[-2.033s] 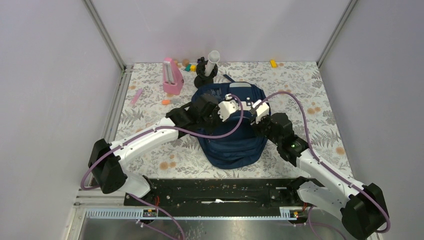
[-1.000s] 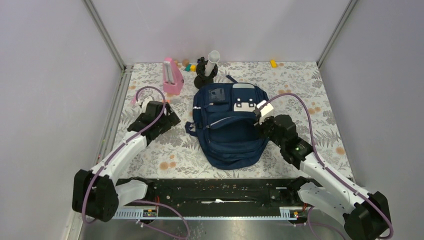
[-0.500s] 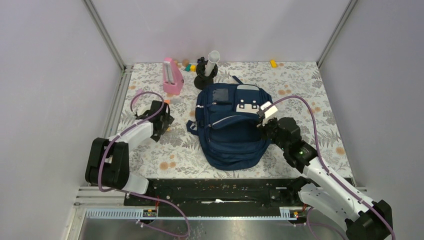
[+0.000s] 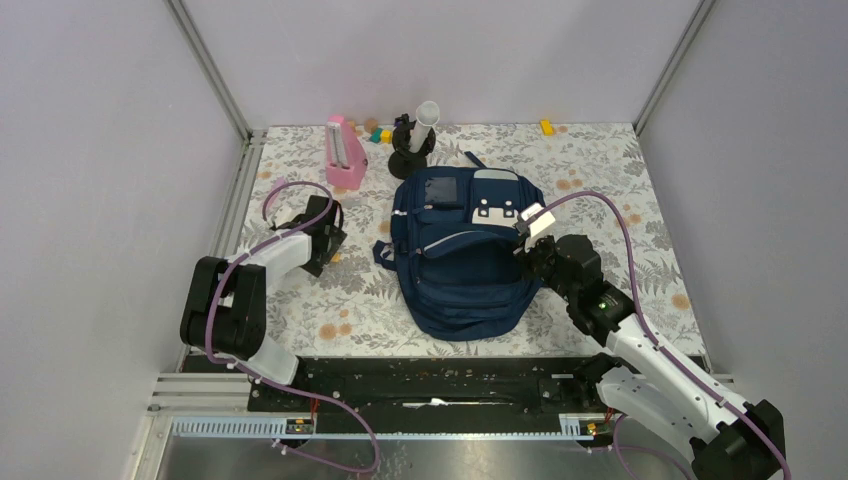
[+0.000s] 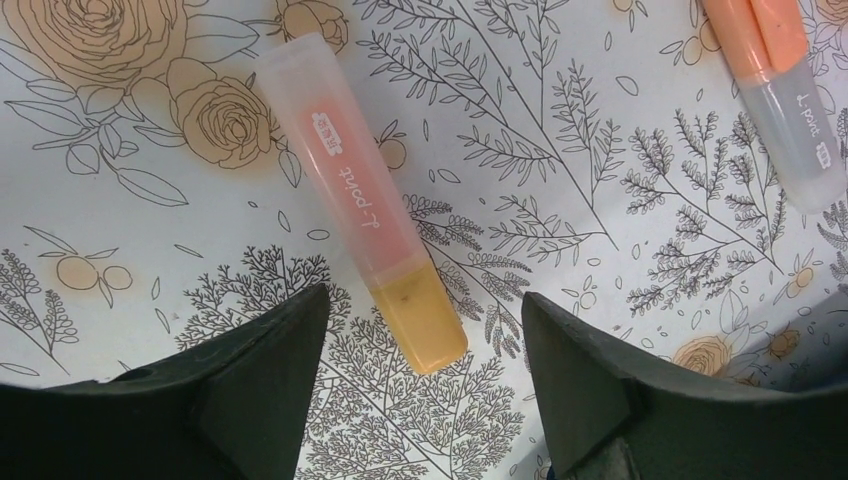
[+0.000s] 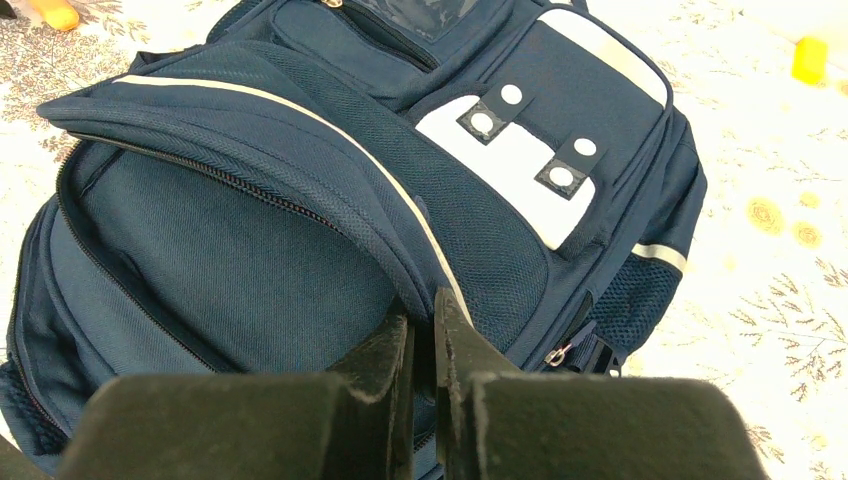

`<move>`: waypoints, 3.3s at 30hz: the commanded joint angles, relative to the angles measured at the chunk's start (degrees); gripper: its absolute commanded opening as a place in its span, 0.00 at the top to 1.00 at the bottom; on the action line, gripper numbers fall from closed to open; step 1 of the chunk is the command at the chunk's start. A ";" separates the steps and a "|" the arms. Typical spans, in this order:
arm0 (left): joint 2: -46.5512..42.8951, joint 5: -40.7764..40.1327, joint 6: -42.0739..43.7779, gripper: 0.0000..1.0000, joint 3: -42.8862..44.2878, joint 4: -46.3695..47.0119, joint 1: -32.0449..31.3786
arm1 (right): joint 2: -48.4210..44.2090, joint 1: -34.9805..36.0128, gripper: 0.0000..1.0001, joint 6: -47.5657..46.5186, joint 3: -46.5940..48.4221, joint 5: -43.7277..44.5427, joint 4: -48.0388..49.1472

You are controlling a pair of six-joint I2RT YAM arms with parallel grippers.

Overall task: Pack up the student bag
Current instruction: Pick up the stationery from the center of the board.

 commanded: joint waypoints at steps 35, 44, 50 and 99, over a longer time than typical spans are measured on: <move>-13.68 -3.45 23.95 0.78 -5.36 -1.60 -19.47 | -4.42 -0.39 1.00 1.96 1.08 0.42 4.43; -9.74 -1.42 25.64 0.78 -4.82 -3.89 -28.78 | -5.11 -0.33 1.00 2.17 1.44 0.20 3.42; -5.42 -0.84 25.29 0.75 -4.40 -3.77 -29.87 | -5.13 -0.39 1.00 2.42 1.63 -0.20 3.03; -37.49 -2.08 47.34 0.88 -10.28 0.18 -52.63 | -4.82 -0.42 1.00 2.44 2.04 0.42 3.14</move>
